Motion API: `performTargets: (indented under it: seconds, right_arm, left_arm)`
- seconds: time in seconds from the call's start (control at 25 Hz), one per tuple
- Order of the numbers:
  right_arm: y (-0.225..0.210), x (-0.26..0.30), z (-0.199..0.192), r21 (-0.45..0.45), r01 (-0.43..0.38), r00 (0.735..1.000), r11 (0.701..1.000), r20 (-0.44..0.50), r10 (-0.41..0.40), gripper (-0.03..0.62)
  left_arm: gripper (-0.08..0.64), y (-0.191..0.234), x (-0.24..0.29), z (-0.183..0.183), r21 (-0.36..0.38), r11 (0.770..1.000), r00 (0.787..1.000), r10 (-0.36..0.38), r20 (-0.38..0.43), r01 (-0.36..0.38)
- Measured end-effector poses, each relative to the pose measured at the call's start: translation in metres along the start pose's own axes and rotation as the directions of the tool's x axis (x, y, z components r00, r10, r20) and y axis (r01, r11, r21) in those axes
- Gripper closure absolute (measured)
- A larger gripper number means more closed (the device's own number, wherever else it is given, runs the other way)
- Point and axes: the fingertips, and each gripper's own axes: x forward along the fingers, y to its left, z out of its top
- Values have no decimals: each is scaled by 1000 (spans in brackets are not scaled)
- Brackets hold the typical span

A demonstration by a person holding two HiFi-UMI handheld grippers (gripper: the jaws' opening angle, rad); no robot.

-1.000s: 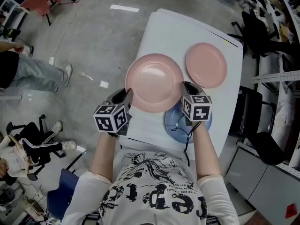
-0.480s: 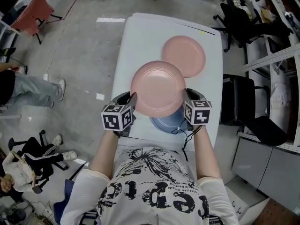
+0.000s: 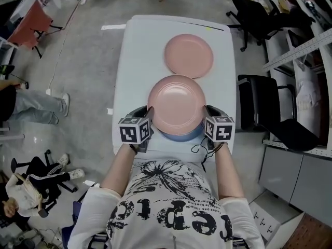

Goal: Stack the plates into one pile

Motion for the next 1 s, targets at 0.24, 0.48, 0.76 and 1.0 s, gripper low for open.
performTargets:
  seconds: [0.24, 0.48, 0.76, 1.0]
  right_arm:
    - [-11, -11, -29, 41, -2, 1000, 999, -25, 3, 551]
    - [-21, -15, -50, 20, -9, 997, 1000, -81, 11, 548]
    - [-20, -13, -57, -20, -34, 994, 999, -107, 32, 540]
    - [-25, -10, -60, -35, -55, 991, 998, -121, 50, 537]
  left_arm:
    - [508, -16, 4, -17, 36, 999, 999, 25, -38, -24]
    - [489, -25, 13, -41, 180, 980, 989, 109, -97, -90]
    - [486, -19, 22, -55, 233, 950, 963, 242, -121, -209]
    - [489, -18, 26, -60, 238, 932, 950, 300, -89, -272]
